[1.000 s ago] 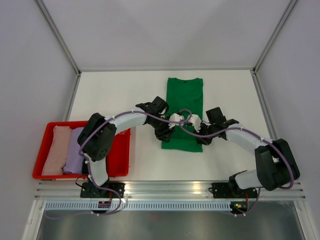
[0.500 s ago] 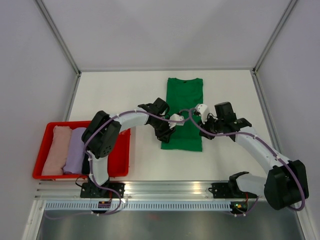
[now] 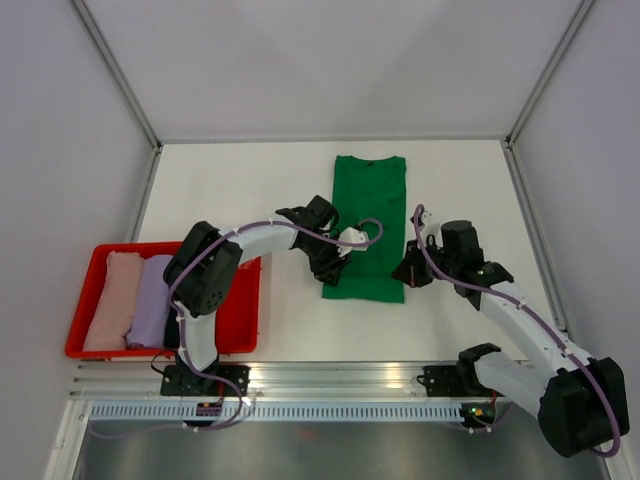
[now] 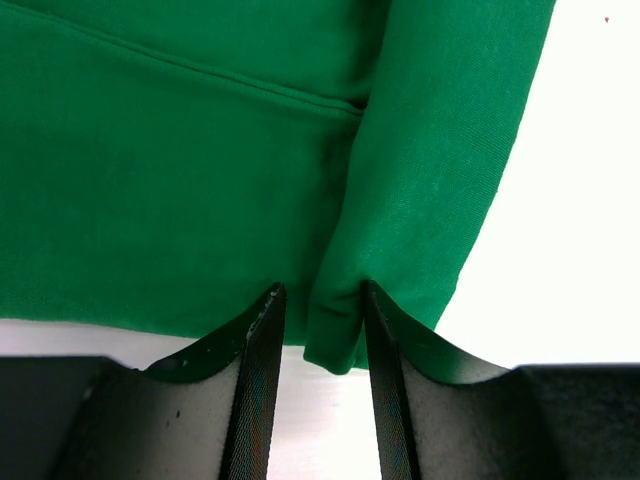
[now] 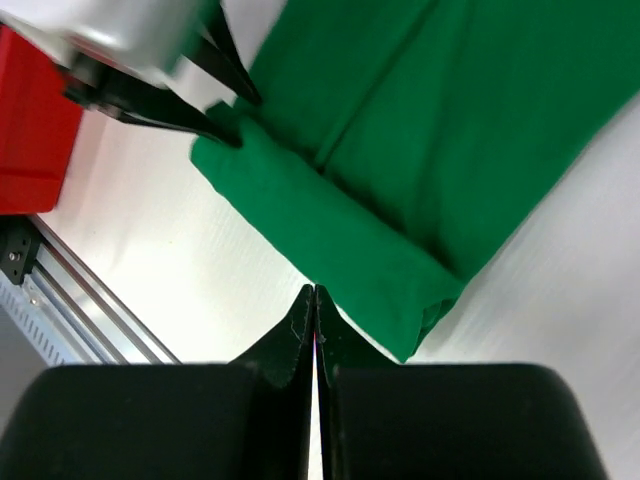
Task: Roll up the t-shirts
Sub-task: Roll the tshirt
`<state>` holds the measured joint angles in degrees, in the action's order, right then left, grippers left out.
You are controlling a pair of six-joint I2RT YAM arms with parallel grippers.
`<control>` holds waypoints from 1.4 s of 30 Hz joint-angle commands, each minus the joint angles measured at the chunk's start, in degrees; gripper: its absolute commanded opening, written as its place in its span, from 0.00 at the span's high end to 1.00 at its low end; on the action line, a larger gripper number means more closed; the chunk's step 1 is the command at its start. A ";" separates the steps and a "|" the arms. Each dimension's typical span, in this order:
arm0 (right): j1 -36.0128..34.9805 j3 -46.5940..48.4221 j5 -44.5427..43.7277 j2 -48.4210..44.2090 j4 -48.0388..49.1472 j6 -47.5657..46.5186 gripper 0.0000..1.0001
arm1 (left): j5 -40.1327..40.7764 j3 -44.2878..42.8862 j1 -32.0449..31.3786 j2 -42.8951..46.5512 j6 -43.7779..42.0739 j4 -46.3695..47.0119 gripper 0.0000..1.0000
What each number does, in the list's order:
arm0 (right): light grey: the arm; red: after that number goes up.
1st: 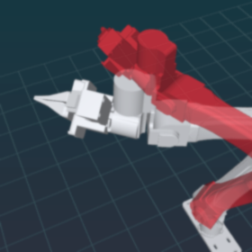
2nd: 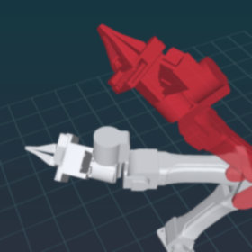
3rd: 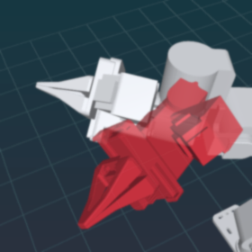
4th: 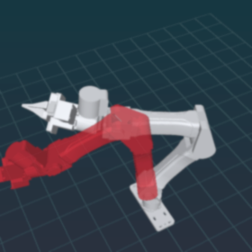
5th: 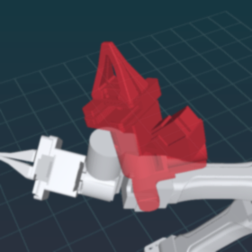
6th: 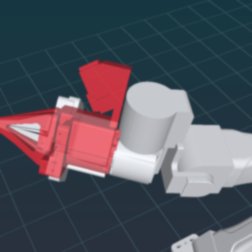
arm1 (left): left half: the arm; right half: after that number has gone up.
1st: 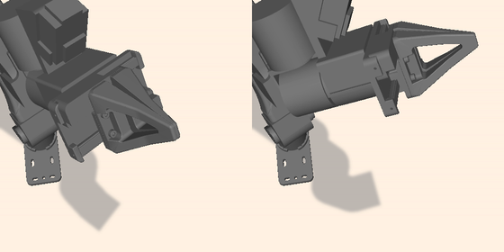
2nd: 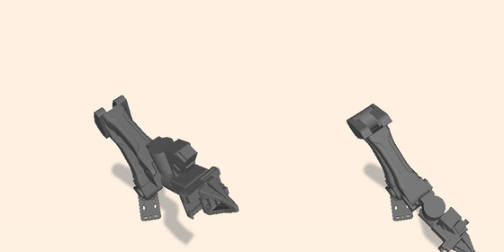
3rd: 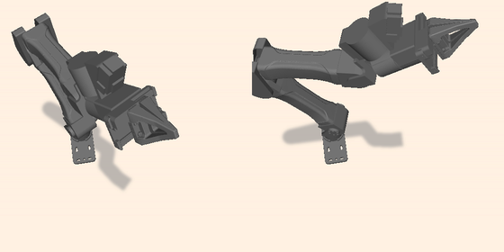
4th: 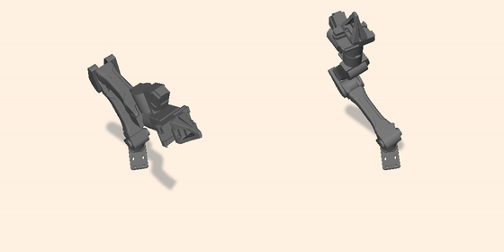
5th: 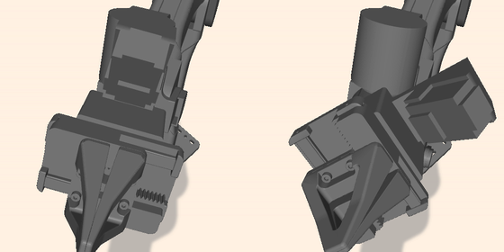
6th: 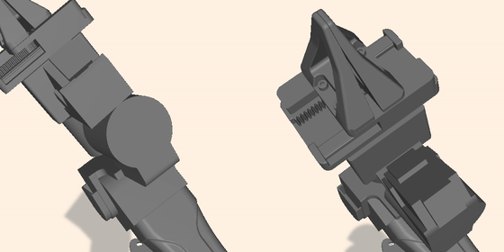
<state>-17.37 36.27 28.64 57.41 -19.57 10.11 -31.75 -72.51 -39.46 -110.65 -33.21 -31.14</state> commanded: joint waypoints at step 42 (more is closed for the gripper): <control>0.75 -7.27 -2.63 17.39 16.67 7.38 1.00 | 27.09 15.38 -14.50 12.74 -15.22 10.31 0.45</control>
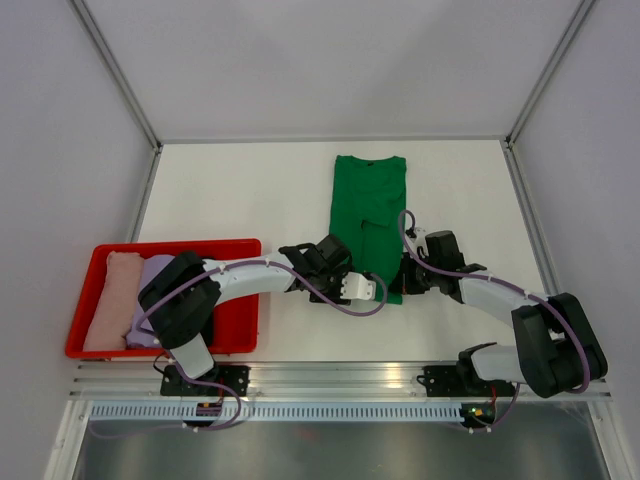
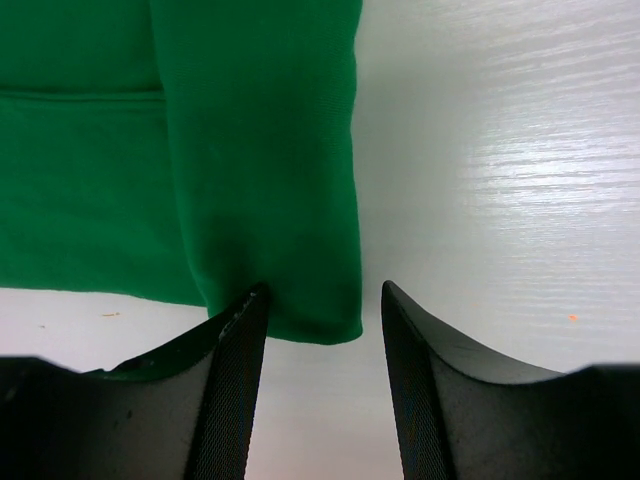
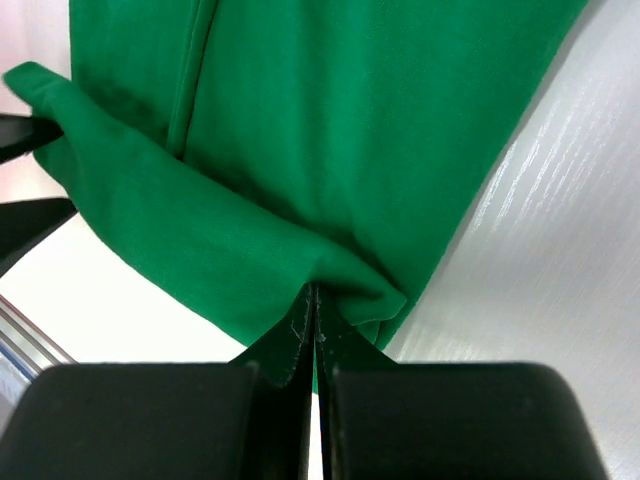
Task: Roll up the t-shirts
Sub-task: Roll the tshirt
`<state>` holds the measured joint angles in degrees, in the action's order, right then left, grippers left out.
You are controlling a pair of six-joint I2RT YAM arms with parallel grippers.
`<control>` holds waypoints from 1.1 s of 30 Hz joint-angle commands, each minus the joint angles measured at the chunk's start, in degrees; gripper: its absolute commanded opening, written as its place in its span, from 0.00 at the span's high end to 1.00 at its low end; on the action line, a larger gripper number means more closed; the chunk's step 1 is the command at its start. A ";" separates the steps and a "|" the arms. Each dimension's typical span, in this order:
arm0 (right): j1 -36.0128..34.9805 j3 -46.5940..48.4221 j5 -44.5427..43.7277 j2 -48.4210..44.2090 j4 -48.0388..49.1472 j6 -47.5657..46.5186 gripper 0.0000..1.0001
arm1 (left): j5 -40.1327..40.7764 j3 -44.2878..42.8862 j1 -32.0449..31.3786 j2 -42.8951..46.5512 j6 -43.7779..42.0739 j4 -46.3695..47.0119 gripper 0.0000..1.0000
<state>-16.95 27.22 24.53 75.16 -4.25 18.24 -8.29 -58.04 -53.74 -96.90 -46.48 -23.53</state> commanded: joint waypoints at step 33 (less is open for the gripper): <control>0.00 9.96 14.05 -22.51 -30.80 -65.68 0.45 | -27.22 -15.08 11.90 -4.34 1.04 -25.60 0.98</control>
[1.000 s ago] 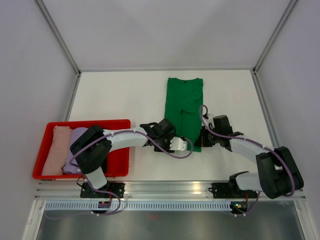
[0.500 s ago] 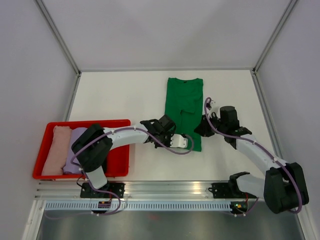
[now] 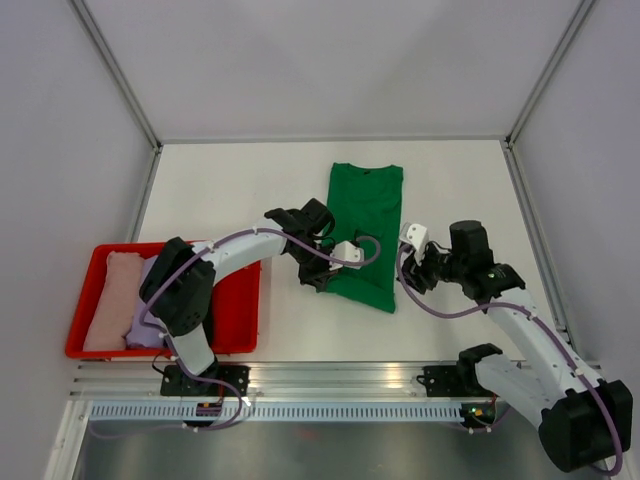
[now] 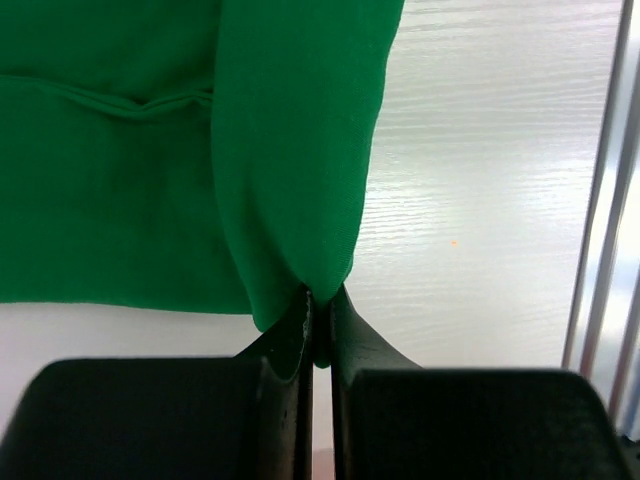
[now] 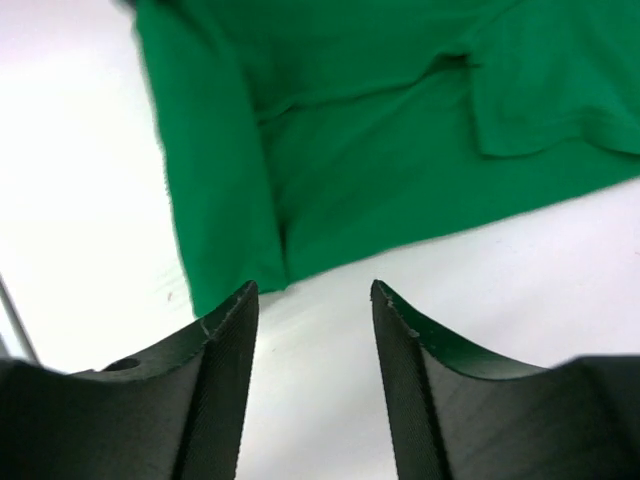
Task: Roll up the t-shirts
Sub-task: Roll the tshirt
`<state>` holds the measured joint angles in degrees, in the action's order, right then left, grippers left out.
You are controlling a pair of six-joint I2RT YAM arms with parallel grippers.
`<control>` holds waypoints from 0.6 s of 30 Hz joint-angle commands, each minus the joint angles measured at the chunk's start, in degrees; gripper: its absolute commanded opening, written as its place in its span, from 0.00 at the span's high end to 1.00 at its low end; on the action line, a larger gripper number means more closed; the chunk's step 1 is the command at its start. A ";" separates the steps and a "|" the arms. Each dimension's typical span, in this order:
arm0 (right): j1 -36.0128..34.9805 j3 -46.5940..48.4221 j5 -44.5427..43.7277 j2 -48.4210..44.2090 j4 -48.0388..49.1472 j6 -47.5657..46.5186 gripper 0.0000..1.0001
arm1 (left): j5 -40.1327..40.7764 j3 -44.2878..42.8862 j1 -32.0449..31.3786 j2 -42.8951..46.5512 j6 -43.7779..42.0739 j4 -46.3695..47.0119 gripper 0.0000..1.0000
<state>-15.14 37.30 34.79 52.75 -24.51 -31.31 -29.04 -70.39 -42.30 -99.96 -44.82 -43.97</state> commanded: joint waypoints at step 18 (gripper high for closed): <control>-30.74 -13.57 -22.48 2.96 8.95 -12.81 0.44 | -3.22 -1.15 0.56 -2.43 -4.84 -6.57 0.98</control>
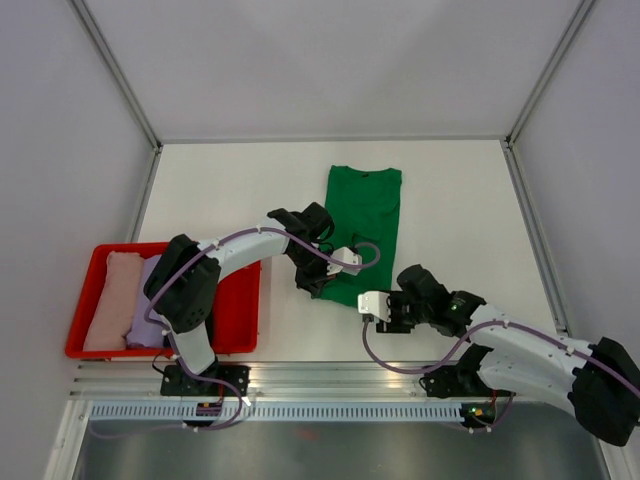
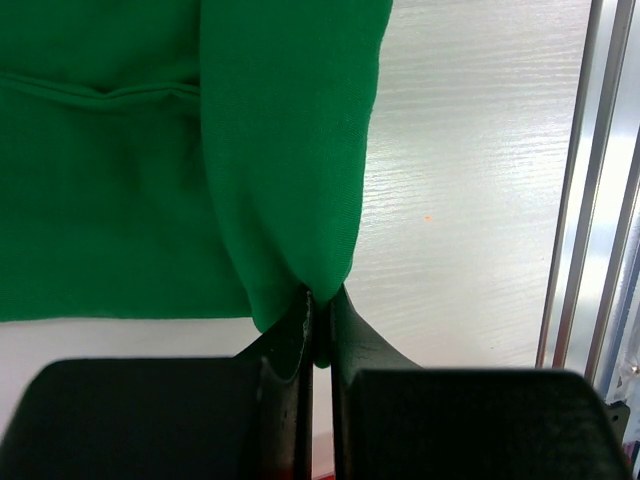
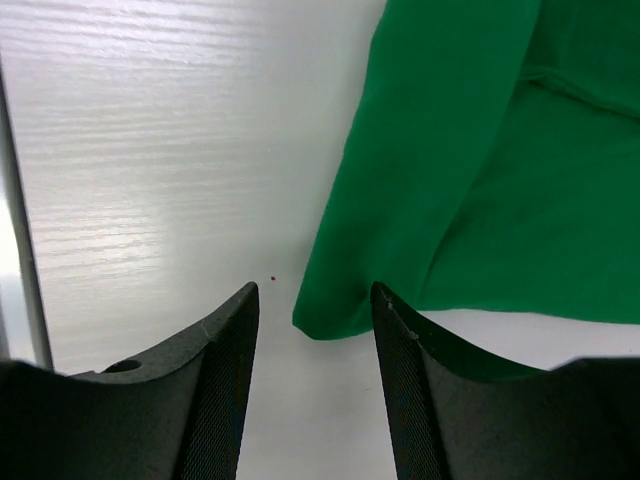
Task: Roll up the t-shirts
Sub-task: Roll the tshirt
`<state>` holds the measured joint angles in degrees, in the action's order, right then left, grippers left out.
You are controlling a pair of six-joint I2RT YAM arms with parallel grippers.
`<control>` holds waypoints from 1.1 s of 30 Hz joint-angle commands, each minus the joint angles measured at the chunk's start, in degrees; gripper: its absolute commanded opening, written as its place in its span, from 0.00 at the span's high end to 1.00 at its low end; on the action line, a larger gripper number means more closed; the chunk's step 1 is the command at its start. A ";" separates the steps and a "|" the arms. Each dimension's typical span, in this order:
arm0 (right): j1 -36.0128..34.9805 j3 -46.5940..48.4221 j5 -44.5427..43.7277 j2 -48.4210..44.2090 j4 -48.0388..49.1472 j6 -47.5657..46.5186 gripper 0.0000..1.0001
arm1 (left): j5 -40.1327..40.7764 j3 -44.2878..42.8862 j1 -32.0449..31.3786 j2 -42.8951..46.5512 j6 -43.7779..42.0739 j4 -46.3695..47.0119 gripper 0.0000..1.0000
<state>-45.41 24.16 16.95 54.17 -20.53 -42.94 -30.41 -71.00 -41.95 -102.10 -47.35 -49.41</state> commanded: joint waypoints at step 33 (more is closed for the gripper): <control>14.72 14.77 17.15 17.28 -11.64 -4.88 1.00 | -5.01 -6.95 3.54 -8.28 -17.25 -21.08 0.92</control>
<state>-32.91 36.73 31.75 70.57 -33.34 -49.65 -34.04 -75.75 -39.79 -108.51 -61.69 -65.43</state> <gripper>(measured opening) 0.022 0.073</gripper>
